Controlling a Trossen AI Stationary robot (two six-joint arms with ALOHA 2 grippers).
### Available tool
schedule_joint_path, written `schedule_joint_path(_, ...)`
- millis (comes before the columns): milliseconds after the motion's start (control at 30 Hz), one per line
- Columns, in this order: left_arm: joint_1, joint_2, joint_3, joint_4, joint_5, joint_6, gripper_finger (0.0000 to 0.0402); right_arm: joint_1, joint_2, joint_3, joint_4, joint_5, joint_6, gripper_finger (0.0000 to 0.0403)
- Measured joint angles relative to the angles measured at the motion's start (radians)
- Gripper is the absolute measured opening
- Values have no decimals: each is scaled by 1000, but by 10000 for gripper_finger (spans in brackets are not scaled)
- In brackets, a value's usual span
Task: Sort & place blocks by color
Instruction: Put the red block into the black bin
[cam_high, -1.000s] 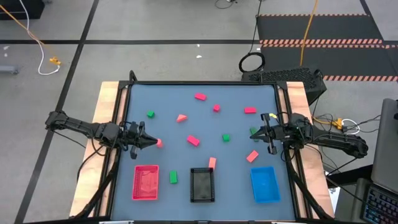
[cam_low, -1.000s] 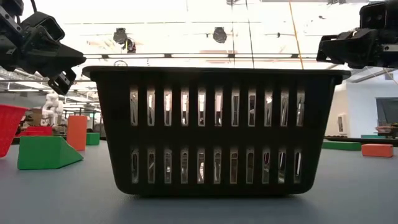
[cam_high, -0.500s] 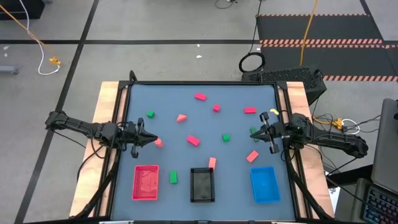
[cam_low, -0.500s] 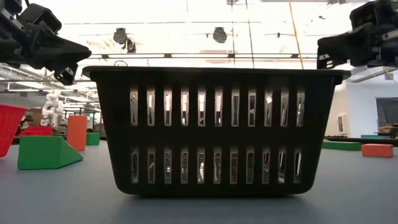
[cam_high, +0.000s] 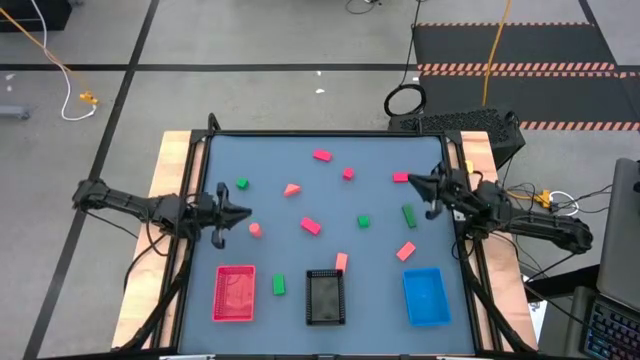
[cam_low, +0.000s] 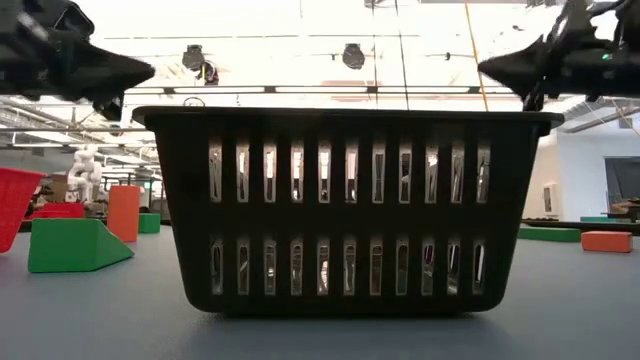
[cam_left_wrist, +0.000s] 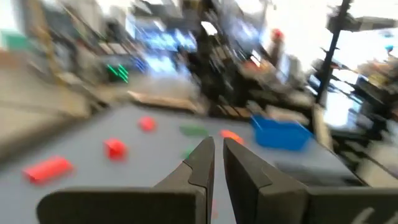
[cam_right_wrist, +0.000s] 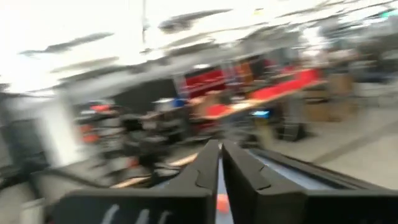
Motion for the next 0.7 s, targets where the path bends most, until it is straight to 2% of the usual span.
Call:
schedule_joint_path(100,35,0,18,37,-49,93,41,0,49,0,14,99,-53,61)
schedule_joint_path(200,92,30,102,-83,-59,106,66,0,118,0,77,226,-98,101)
schedule_joint_path(300,150,114,208,-207,-102,93,114,0,205,31,145,326,-161,135)
schedule_joint_path(433,234,285,346,-285,-165,98,193,-4,360,170,77,361,-314,164)
schedule_joint_path(600,370,521,493,-301,-180,117,269,-59,594,446,-261,380,-366,173)
schedule_joint_path(700,464,650,571,-306,-176,66,291,-127,732,609,-481,298,-322,169)
